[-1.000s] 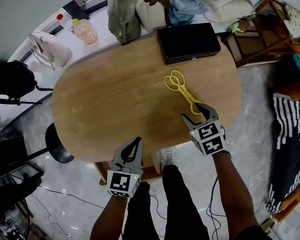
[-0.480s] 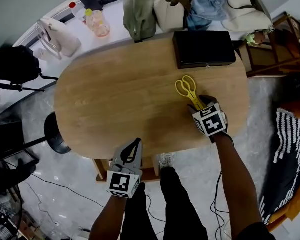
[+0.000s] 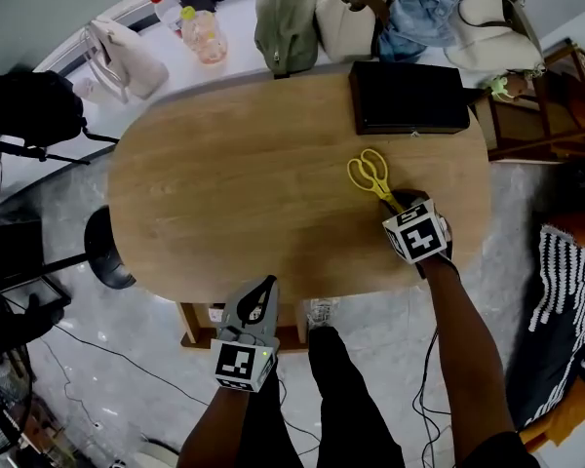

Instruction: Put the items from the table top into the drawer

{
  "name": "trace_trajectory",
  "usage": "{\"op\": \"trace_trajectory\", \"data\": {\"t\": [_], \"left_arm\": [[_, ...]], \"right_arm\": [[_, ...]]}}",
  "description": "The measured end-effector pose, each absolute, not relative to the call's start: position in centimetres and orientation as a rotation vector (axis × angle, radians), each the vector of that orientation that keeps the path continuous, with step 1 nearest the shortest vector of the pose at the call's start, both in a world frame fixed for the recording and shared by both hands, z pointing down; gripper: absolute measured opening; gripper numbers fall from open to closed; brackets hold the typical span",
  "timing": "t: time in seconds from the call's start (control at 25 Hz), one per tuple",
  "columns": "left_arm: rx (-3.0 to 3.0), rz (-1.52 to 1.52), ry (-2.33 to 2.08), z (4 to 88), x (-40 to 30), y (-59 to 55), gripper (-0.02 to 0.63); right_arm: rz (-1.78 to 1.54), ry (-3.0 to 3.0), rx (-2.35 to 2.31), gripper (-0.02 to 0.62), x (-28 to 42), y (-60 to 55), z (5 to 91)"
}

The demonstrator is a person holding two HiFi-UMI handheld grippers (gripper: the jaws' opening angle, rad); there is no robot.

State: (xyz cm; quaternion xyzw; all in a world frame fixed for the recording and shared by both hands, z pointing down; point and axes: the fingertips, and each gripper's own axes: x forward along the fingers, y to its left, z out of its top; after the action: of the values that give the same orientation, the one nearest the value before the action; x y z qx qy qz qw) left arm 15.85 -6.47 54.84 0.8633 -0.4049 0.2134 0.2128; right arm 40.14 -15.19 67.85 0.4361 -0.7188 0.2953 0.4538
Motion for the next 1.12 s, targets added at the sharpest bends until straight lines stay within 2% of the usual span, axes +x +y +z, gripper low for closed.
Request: {"op": "trace_trajectory", "data": {"t": [0.2, 0.36, 0.84, 1.12], "left_arm": [[2.355, 0.568, -1.182, 54.4, 14.2, -5.6, 0.018], [2.327, 0.550, -1.214, 54.7, 12.0, -4.5, 0.018], [2.227, 0.507, -1.379, 54.1, -1.4, 3.5, 0.018], [2.149, 0.506, -1.488, 54.1, -10.0, 9.5, 0.018]], "right_arm": [[0.644, -1.845, 1.097, 0.107, 38.8, -14.8, 65.3], [0.608, -1.955, 1.114, 0.107, 35.1, -13.5, 61.8], [0.360, -2.116, 0.814, 0.107, 15.2, -1.6, 57.6], [0.223, -2.128, 0.517, 0.107, 4.8, 7.3, 60.2]]}}
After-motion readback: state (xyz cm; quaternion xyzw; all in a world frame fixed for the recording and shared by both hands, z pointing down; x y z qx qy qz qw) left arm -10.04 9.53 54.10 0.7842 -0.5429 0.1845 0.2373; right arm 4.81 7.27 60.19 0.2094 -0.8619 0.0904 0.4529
